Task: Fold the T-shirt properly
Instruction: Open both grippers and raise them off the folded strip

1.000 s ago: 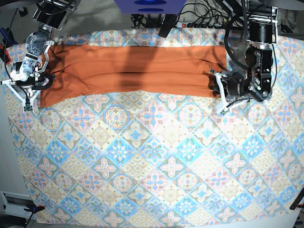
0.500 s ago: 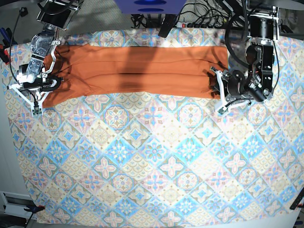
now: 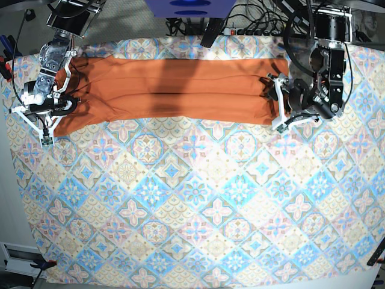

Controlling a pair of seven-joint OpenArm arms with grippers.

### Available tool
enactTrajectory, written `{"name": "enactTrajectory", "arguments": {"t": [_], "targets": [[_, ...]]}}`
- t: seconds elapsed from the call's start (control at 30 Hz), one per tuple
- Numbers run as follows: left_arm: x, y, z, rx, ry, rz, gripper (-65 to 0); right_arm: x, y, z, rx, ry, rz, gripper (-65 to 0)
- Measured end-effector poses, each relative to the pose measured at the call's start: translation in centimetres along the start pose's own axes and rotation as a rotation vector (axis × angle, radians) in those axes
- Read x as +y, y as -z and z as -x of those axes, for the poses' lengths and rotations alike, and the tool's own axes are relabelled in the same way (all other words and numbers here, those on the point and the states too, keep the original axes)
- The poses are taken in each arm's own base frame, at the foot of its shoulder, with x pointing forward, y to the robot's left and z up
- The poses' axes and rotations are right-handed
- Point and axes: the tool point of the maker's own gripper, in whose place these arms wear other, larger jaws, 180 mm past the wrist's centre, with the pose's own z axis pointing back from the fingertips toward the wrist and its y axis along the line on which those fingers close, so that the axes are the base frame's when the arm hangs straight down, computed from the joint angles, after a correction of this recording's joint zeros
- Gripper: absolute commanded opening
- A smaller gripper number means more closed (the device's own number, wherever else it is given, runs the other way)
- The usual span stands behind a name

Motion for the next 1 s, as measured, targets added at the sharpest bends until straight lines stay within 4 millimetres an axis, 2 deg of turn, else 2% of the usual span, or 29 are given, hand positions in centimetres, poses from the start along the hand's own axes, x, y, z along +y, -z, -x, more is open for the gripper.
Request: {"name": "enactTrajectory", "arguments": {"t": [0.07, 0.17, 0.23, 0.3, 0.47, 0.53, 0.6, 0.7, 0.83, 1.0], "targets": [[0.2, -0.1, -0.1, -0.005, -0.005, -0.003, -32.1, 0.0, 0.0, 0.0, 0.0, 0.0, 0.0, -40.5], [1.5, -0.9, 0.1, -0.046, -0.074, -0.023, -33.4, 0.0, 0.0, 0.0, 0.001, 0.0, 0.0, -40.5], [3.2, -1.8, 1.2, -0.05, -0.128, -0.07, -33.6, -0.1, 0.0, 0.0, 0.0, -0.001, 0.002, -40.5], [3.9, -2.2, 2.4, -0.024, -0.149, -0.091, -33.6, 0.0, 0.0, 0.0, 0.001, -0.001, 0.001, -40.5], [2.7, -1.6, 3.2, -0.035, -0.174, -0.057, -33.3, -0.1, 0.0, 0.0, 0.002, -0.002, 0.004, -40.5], [2.3, -1.4, 4.5, 0.007, -0.176, -0.056, -33.2, -0.1, 0.0, 0.0, 0.001, -0.001, 0.002, -40.5], [2.2, -1.4, 5.0, 0.021, -0.179, -0.054, -33.1, 0.0, 0.0, 0.0, 0.001, 0.0, 0.0, -40.5], [1.9, -1.4, 4.0, -0.021, -0.187, -0.031, -33.1, 0.0, 0.0, 0.0, 0.001, 0.0, 0.0, -40.5], [0.3, -1.4, 3.0, -0.096, -0.223, 0.06, -33.1, 0.0, 0.0, 0.0, 0.0, -0.001, 0.001, -40.5], [0.7, -2.4, 1.9, -0.161, -0.238, 0.092, -33.1, -0.1, 0.0, 0.0, -0.002, -0.001, 0.003, -40.5]]}}
